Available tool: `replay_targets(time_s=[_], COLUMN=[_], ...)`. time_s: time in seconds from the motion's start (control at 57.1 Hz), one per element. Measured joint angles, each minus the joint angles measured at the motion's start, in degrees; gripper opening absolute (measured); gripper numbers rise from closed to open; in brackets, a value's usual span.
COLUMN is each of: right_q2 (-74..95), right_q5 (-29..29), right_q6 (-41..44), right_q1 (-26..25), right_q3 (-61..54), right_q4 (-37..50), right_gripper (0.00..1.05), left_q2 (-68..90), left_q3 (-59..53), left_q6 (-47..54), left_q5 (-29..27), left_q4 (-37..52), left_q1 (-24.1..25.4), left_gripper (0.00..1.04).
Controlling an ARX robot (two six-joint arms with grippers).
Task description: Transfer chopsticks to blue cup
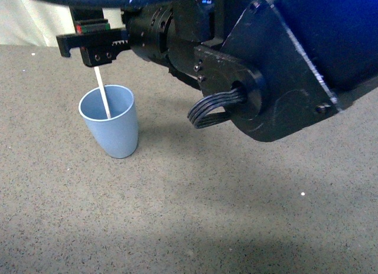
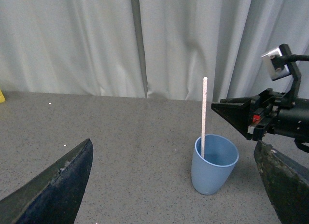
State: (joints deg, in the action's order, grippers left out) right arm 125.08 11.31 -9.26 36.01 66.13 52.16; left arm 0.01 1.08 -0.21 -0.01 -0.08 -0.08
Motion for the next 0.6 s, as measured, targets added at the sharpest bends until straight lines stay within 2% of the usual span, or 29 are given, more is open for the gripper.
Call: replay_targets(time_s=[0.105, 0.158, 0.385, 0.595], right_q2=[-3.32, -6.62, -16.2, -26.86], right_q5=[-5.84, -10.91, -19.34, -23.47], right_q6=[-1.6, -3.02, -3.91, -2.75], right_q1=[-0.96, -2.71, -10.25, -16.2], right_q3=[-2.97, -6.6, -17.94, -27.63], right_q4=[-0.57, -1.68, -6.21, -9.62], right_gripper=[0.85, 0.97, 0.95, 0.95], left_q2=[0.0, 0.0, 0.0, 0.0], left_q3=[0.0, 0.0, 0.0, 0.0], left_q6=[0.0, 0.0, 0.0, 0.0], left_q5=[0.0, 0.0, 0.0, 0.0], left_q4=[0.0, 0.0, 0.0, 0.0], left_q1=[0.0, 0.0, 0.0, 0.0], left_gripper=[0.98, 0.98, 0.98, 0.98])
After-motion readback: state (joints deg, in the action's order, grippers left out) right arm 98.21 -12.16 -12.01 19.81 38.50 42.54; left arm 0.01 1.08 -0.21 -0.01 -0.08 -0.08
